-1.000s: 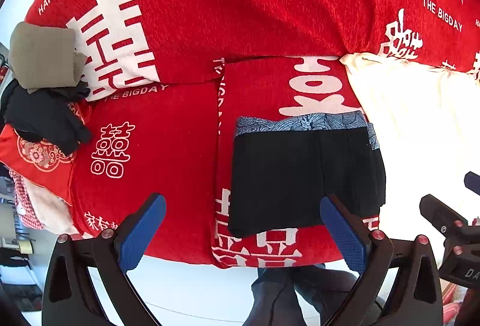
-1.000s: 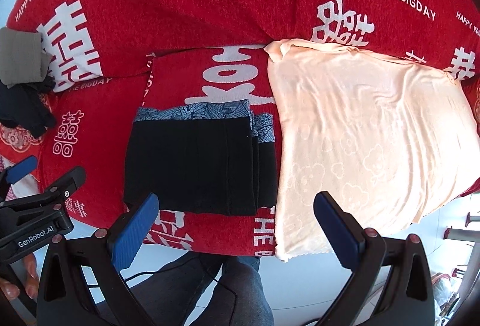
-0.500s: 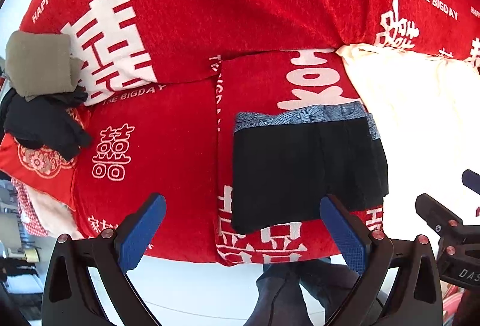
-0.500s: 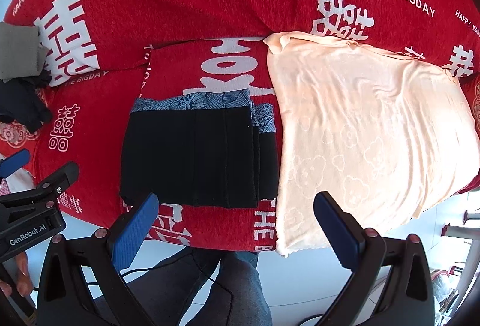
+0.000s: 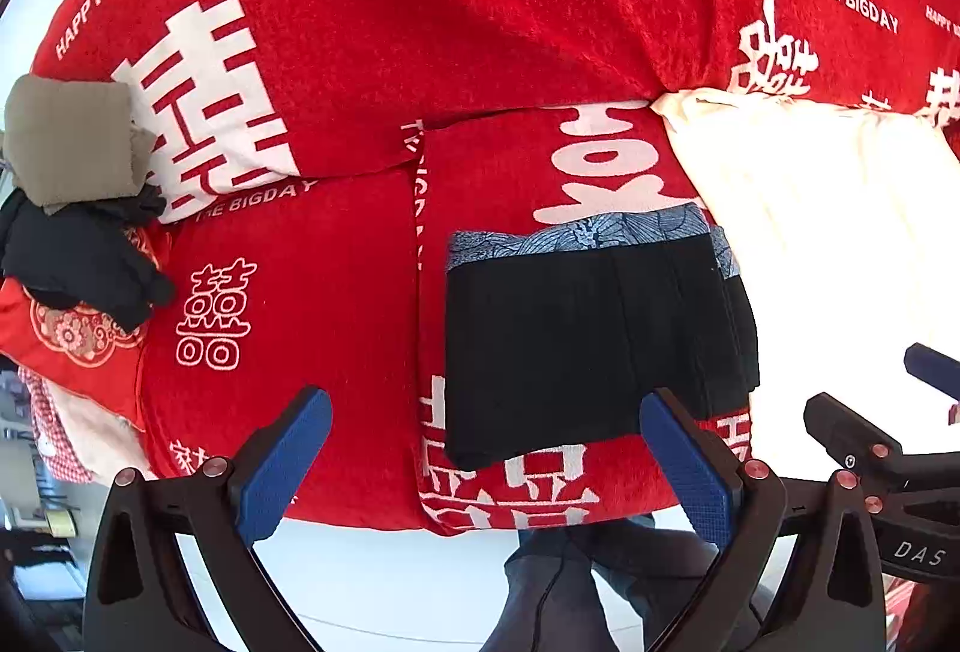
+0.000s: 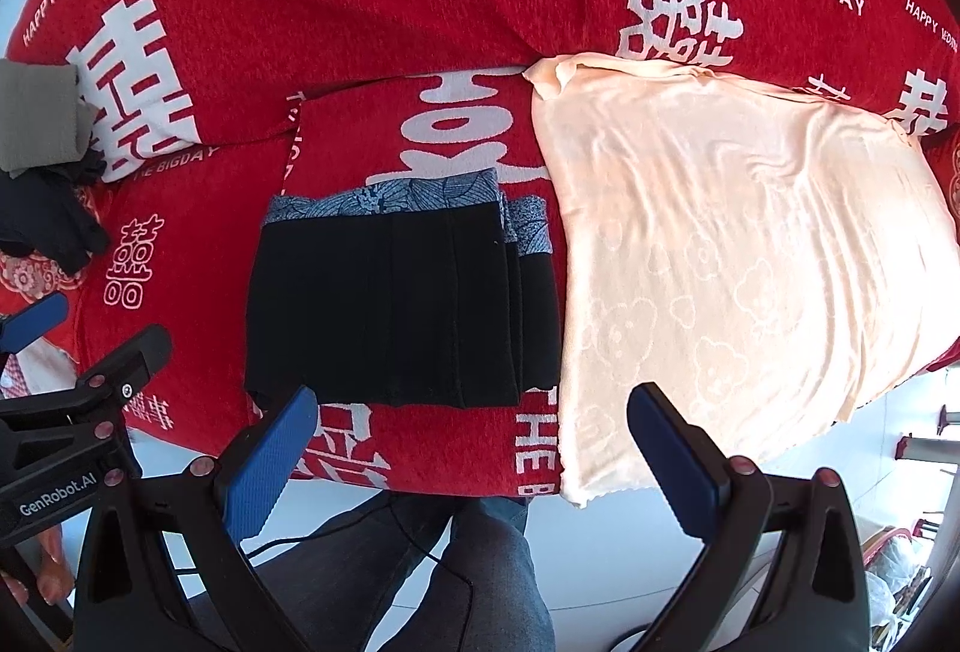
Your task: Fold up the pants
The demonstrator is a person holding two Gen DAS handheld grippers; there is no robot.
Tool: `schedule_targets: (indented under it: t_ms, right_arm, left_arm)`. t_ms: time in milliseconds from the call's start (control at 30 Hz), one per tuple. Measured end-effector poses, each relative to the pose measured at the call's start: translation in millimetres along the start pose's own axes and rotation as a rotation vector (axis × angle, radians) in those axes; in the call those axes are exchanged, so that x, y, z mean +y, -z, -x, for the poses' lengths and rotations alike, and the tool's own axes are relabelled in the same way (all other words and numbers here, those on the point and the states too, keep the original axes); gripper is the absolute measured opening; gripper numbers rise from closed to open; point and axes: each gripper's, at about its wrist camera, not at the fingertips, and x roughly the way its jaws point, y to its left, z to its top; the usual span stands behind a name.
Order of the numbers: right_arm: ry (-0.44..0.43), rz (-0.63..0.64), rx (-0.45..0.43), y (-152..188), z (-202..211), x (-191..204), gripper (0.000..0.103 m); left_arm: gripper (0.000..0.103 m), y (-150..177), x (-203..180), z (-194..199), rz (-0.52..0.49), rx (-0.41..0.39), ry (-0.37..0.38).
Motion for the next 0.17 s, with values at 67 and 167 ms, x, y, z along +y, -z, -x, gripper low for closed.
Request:
schedule_targets:
  t_ms: [67,167]
  right_arm:
    - [0.001,0.001,0.003,0.9,-0.5,-0.4,0.103]
    - [0.006,0.000,0.006,1.0,-1.3,-1.5,0.103]
  left_arm:
    - [0.103,1.5,2.4,0.5,0.015,0.002,0.013]
    - [0.103,3.3,3.7,0.3,0.025,0.009,0.025]
